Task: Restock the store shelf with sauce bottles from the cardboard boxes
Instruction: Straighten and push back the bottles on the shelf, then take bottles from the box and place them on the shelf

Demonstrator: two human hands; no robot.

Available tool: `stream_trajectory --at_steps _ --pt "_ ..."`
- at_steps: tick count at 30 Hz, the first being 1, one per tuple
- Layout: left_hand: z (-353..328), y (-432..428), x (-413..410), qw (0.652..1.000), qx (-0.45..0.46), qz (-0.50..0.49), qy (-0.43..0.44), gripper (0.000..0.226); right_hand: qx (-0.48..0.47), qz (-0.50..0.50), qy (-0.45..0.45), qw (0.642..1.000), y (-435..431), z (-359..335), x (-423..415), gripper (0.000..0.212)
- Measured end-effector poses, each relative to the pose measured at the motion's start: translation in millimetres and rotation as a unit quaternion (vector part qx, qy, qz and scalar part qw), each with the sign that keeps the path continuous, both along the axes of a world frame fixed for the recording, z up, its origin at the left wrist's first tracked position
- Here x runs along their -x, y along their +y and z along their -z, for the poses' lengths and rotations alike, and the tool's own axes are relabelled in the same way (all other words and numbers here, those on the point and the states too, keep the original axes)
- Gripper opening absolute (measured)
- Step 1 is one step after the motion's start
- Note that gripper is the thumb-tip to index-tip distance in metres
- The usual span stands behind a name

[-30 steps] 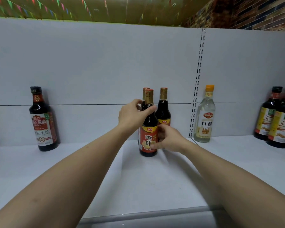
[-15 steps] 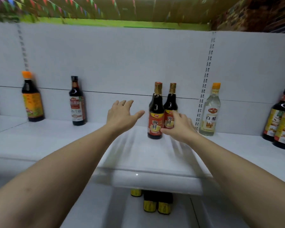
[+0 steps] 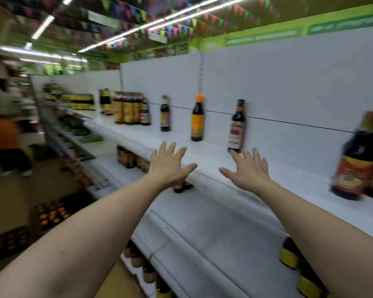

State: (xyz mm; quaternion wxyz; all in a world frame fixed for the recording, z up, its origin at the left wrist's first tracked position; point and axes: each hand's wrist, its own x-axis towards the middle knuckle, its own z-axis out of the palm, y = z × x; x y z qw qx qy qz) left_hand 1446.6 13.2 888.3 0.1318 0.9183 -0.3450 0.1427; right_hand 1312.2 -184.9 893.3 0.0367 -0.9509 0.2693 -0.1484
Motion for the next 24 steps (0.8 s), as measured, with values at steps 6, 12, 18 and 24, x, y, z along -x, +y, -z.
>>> stream_trajectory --at_steps 6,12,18,24 --pt "26 137 -78 0.99 -0.018 -0.127 0.051 0.081 0.029 -0.158 0.02 0.987 113 22 -135 0.082" --pt "57 272 -167 0.969 -0.005 -0.232 0.082 0.08 0.029 -0.279 0.059 0.958 242 52 -277 0.085" --pt "100 390 -262 0.941 0.009 -0.315 0.121 0.079 0.0 -0.34 0.096 0.936 356 94 -400 0.086" --pt "154 462 -336 0.916 0.007 -0.368 0.157 0.079 -0.035 -0.375 0.134 0.917 432 157 -500 0.088"
